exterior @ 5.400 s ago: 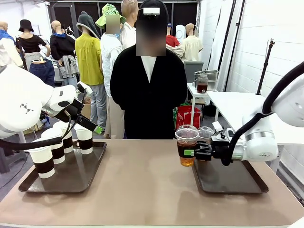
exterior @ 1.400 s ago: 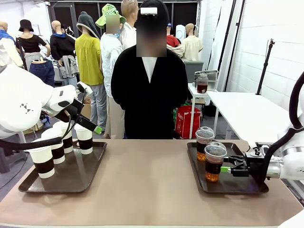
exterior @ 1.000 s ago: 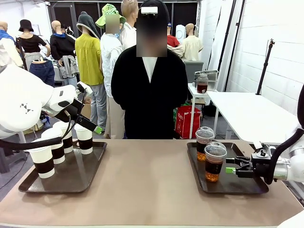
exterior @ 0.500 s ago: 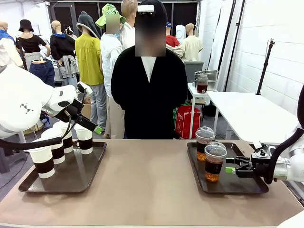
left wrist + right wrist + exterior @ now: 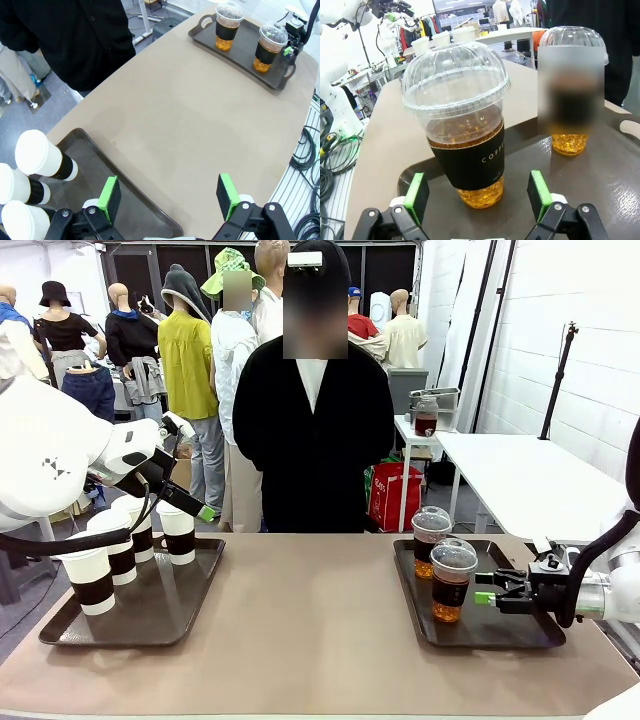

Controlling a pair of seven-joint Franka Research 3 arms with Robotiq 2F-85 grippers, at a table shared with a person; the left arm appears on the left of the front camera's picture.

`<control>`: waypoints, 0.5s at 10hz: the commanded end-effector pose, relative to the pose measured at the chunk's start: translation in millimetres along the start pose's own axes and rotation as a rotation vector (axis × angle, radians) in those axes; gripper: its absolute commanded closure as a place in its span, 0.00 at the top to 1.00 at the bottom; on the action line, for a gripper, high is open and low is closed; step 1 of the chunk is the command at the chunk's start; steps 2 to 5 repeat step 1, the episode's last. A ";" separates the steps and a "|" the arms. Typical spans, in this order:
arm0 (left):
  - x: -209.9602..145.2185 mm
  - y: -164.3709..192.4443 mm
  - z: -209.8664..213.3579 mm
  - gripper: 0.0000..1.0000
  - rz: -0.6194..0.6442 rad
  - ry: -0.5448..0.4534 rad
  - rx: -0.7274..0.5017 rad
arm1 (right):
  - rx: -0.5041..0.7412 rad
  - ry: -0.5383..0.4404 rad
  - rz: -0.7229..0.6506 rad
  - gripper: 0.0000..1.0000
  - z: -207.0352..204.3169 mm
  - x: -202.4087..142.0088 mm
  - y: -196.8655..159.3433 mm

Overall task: Distribute the coffee onto the tray.
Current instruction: Pick up another iced Americano from the middle of the table and place it on the right Handle tray.

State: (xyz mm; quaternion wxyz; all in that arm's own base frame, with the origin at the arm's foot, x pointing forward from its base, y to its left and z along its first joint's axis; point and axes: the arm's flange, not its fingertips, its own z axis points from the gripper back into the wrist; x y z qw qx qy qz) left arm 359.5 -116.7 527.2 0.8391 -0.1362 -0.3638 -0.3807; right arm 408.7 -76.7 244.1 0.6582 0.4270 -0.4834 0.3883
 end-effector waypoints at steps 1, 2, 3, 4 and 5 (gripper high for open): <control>-1.3 1.1 -0.2 1.00 0.005 0.002 -0.007 | 0.006 -0.009 0.008 1.00 -0.3 -0.6 -0.8; -1.3 1.1 -0.2 1.00 0.005 0.002 -0.007 | 0.006 -0.009 0.008 1.00 -0.3 -0.6 -0.8; -1.3 1.1 -0.2 1.00 0.005 0.002 -0.007 | 0.006 -0.009 0.008 1.00 -0.3 -0.6 -0.8; -1.3 1.1 -0.2 1.00 0.005 0.002 -0.007 | 0.006 -0.009 0.008 1.00 -0.3 -0.6 -0.8; -1.3 1.1 -0.2 1.00 0.005 0.002 -0.007 | 0.006 -0.009 0.008 1.00 -0.3 -0.6 -0.8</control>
